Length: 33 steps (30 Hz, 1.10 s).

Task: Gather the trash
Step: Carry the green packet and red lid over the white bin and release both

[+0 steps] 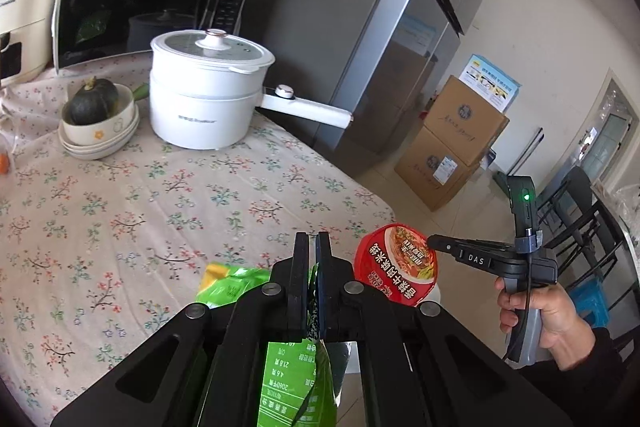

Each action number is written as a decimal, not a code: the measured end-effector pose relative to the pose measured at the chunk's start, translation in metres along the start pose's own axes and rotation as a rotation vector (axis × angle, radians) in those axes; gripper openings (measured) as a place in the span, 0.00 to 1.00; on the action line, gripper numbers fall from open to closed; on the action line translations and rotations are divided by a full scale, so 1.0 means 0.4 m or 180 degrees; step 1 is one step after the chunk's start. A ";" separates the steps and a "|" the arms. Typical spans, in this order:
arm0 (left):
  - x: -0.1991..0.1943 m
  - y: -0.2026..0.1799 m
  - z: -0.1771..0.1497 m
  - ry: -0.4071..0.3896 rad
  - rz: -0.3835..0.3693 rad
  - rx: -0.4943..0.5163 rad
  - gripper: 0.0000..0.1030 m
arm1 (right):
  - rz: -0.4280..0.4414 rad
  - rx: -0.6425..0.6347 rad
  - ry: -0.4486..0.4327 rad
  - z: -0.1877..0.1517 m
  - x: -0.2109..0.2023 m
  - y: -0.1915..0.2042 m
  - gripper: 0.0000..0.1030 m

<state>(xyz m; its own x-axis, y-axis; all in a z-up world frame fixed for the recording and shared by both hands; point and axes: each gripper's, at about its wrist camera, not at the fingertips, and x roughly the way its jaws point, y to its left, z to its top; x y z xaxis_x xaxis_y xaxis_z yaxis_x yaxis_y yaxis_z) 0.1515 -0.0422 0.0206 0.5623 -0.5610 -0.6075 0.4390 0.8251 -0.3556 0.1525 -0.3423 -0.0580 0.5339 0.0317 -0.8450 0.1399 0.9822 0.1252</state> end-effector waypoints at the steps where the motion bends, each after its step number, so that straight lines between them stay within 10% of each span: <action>1: 0.011 -0.017 0.000 0.0020 -0.0031 0.0021 0.03 | -0.0024 0.0033 0.0020 -0.005 -0.001 -0.023 0.02; 9: 0.083 -0.130 -0.001 0.0145 -0.0265 0.0170 0.03 | 0.0026 0.0228 0.0249 -0.056 0.021 -0.146 0.04; 14: 0.130 -0.202 -0.015 0.0245 -0.0412 0.0252 0.03 | -0.0001 0.0363 0.0246 -0.071 0.001 -0.201 0.38; 33: 0.428 -0.472 -0.054 0.0621 -0.0569 0.0769 0.03 | -0.0198 0.0424 0.0137 -0.099 -0.060 -0.364 0.40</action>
<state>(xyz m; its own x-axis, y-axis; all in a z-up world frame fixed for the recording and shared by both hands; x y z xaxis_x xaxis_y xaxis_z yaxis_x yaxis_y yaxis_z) 0.1499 -0.2927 -0.0316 0.3273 -0.6526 -0.6834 0.6846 0.6623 -0.3045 0.0861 -0.4788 -0.0765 0.4849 -0.0179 -0.8744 0.2825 0.9494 0.1373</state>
